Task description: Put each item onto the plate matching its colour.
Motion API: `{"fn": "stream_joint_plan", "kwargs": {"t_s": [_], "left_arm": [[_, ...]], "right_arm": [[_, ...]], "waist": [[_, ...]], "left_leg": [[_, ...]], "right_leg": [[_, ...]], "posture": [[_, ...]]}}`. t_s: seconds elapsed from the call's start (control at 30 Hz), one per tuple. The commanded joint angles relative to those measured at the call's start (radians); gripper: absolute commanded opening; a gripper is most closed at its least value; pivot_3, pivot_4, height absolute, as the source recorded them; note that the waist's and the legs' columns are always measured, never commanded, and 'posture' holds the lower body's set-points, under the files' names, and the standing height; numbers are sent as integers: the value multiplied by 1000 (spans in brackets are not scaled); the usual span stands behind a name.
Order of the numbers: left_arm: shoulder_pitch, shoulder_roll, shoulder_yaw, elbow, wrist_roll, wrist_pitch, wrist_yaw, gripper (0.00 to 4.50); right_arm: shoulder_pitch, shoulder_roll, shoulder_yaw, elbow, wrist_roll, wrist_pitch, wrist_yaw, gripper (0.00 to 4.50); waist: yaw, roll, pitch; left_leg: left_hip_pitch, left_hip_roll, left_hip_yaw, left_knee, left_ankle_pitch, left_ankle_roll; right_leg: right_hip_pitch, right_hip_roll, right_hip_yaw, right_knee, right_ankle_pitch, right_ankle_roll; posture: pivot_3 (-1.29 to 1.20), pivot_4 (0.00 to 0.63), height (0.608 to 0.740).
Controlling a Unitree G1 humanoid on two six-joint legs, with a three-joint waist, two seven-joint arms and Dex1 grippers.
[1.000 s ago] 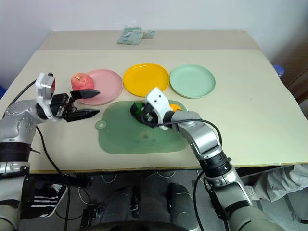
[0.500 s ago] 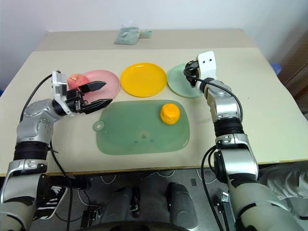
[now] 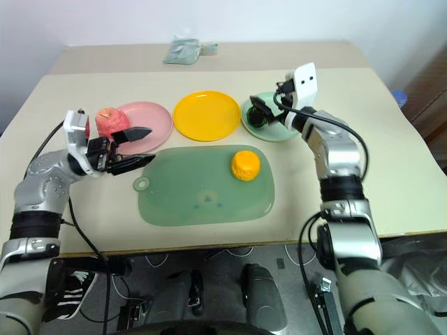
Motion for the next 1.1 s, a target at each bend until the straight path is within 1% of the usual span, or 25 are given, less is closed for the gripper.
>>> {"fn": "stream_joint_plan", "kwargs": {"t_s": [0.03, 0.1, 0.17, 0.23, 0.3, 0.4, 0.6, 0.67, 0.77, 0.8, 0.83, 0.9, 0.97, 1.0, 1.1], "left_arm": [[-1, 42, 14, -68, -57, 93, -44, 4500], [-6, 60, 0, -65, -52, 123, -62, 4500], [-11, 65, -10, -55, -33, 110, -76, 4500], [-21, 65, -22, -39, -16, 104, -84, 4500], [-31, 58, -31, -28, -1, 90, -91, 4500], [-48, 49, -39, -22, 2, 96, -87, 4500], [-57, 47, -36, -28, 4, 94, -74, 4500], [-54, 47, -28, -35, 0, 96, -63, 4500], [-51, 43, -15, -36, -1, 81, -45, 4500], [-56, 33, 0, -33, -5, 84, -7, 4500], [-64, 23, 7, -22, 9, 75, 45, 4500], [-77, 5, 13, 12, 59, 30, 139, 4500], [-86, 0, 10, 41, 89, 24, 192, 4500], [-85, -14, 13, 47, 116, -17, 239, 4500], [-88, -53, 19, 61, 184, -113, 376, 4500]], "right_arm": [[120, -77, 17, -286, 110, 189, 70, 4461], [185, -117, 32, -374, 121, 251, 74, 4461], [222, -133, 54, -415, 108, 283, 59, 4461], [225, -114, 61, -399, 96, 295, 27, 4461], [218, -110, 87, -360, 50, 280, 0, 4461], [215, -95, 95, -330, 43, 282, -14, 4461], [233, -90, 142, -283, 15, 277, 1, 4461], [229, -79, 135, -276, 33, 289, 11, 4461], [216, -72, 126, -281, 43, 285, 17, 3663], [200, -63, 119, -282, 47, 282, 10, 3253], [180, -51, 112, -278, 48, 275, 1, 2945], [138, -31, 112, -265, 41, 261, -9, 2945], [88, 1, 118, -239, 36, 243, -17, 2945], [48, 33, 120, -199, 20, 212, -39, 2945], [-96, 127, 150, 18, -92, 45, -138, 2945]], "waist": [[10, 0, 0], [14, 0, 0], [16, 0, 0], [17, 0, 0], [17, 0, 0], [18, 0, 0], [19, 0, 0], [18, 0, 0], [18, 0, 0], [18, 0, 0], [18, 0, 0], [19, 0, 0], [17, 0, 0], [14, 0, 0], [13, 0, 0]], "left_leg": [[0, 0, 0, 1, 0, 0], [0, 0, 0, 2, 0, 0], [1, 0, 0, 3, 0, 0], [1, 0, 1, 4, 0, 0], [1, 0, 1, 3, 0, 0], [-1, 0, 1, 3, 0, 0], [-1, -1, 1, 3, 0, 0], [-1, -1, 1, 3, 0, 0], [-1, -1, 1, 3, 0, 0], [-1, -1, 1, 3, 0, 0], [-1, -1, 1, 3, 0, 0], [-1, 0, 1, 3, 0, 0], [-1, -1, 1, 3, 0, 0], [-1, 0, 1, 3, 0, 0], [0, 0, 1, 2, 0, 0]], "right_leg": [[0, 0, 0, 0, 0, 0], [0, 0, 0, 0, 0, -1], [0, 0, 0, 0, -2, -5], [0, -1, 0, -1, -1, -5], [0, 0, 0, -1, -1, -5], [-1, 0, 0, -1, -1, -5], [-1, 0, 0, -1, 0, -2], [-1, 0, 0, -1, 0, -2], [-1, 0, 0, -1, 0, -2], [-1, 0, 0, -1, 0, -2], [-1, 0, 0, -1, 0, -2], [-1, 0, 0, -1, 0, -1], [-1, 0, 0, 0, 1, -1], [-1, 0, 0, 0, 1, -1], [-1, 1, 0, 0, 1, -1]], "posture": [[0, 150, 740], [0, 150, 740], [0, 150, 740], [0, 150, 740], [0, 150, 740], [0, 150, 740], [0, 150, 740], [0, 150, 740], [0, 150, 740], [0, 150, 740], [0, 150, 740], [0, 150, 740], [0, 150, 740], [0, 150, 740], [0, 150, 740]]}}
